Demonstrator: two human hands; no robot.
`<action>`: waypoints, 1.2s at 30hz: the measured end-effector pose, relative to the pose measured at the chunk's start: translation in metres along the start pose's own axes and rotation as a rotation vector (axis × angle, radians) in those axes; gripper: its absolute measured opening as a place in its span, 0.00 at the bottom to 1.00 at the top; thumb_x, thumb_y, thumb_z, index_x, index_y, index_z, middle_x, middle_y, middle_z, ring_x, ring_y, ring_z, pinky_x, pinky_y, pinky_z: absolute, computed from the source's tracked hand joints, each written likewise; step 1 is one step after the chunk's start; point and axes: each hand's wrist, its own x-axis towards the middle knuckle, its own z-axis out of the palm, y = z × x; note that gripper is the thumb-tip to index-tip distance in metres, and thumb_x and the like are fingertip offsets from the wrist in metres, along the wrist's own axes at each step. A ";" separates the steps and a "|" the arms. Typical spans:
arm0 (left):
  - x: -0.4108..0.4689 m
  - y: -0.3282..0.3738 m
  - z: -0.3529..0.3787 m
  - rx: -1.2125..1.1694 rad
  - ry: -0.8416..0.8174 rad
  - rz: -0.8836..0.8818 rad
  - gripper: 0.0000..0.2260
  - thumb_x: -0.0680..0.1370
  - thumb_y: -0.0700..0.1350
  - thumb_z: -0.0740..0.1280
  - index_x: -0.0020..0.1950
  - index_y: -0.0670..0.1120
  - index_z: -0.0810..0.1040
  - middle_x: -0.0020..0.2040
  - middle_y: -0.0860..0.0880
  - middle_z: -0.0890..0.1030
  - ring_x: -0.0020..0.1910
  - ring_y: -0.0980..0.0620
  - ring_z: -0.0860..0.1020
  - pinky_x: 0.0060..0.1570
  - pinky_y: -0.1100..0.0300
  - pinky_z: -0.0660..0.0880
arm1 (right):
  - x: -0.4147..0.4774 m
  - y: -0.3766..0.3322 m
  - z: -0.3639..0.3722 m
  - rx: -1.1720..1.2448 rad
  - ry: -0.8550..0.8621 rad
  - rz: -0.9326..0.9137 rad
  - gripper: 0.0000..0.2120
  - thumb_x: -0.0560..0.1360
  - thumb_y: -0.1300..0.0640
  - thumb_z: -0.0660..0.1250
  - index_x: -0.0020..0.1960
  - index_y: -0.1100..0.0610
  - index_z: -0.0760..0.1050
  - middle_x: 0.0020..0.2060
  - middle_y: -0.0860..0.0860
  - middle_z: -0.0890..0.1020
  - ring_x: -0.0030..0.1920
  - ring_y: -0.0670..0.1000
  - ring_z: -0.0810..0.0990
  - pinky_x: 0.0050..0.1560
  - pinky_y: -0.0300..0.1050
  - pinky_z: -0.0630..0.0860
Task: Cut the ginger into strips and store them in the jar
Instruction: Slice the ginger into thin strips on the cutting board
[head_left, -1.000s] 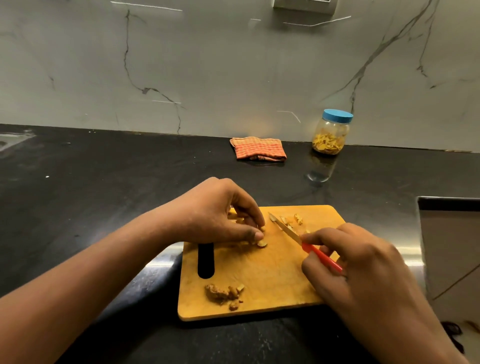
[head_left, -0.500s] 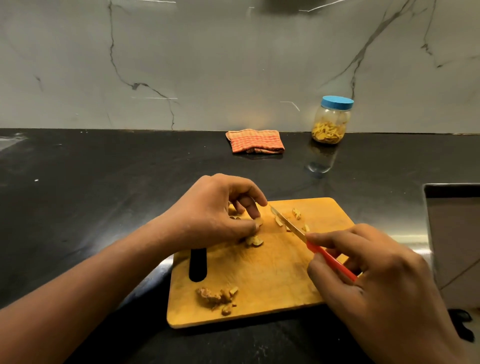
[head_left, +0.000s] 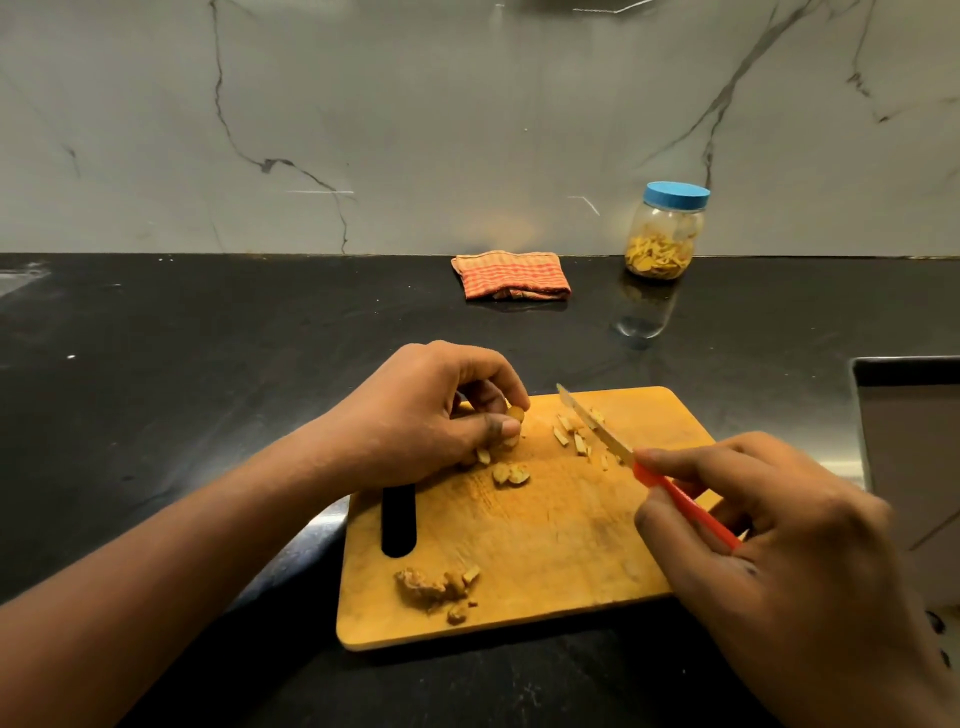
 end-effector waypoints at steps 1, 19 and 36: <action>0.000 0.000 0.000 0.003 -0.005 0.002 0.05 0.76 0.45 0.71 0.50 0.55 0.80 0.43 0.56 0.82 0.44 0.63 0.80 0.43 0.66 0.78 | 0.000 0.000 0.000 -0.004 -0.015 -0.005 0.13 0.68 0.46 0.65 0.48 0.48 0.83 0.37 0.41 0.78 0.39 0.37 0.75 0.35 0.21 0.66; 0.000 0.003 0.017 0.105 0.133 0.173 0.06 0.73 0.46 0.76 0.48 0.56 0.87 0.45 0.60 0.84 0.49 0.61 0.79 0.50 0.62 0.79 | -0.002 -0.003 0.000 0.064 -0.029 -0.010 0.15 0.67 0.43 0.63 0.47 0.48 0.84 0.36 0.40 0.78 0.39 0.36 0.75 0.33 0.20 0.66; 0.000 -0.001 0.014 0.093 0.077 0.169 0.06 0.72 0.51 0.75 0.48 0.56 0.87 0.45 0.60 0.84 0.50 0.60 0.79 0.51 0.58 0.80 | -0.005 -0.006 -0.015 -0.045 -0.057 -0.049 0.13 0.67 0.44 0.64 0.43 0.47 0.84 0.35 0.41 0.77 0.36 0.41 0.74 0.33 0.23 0.67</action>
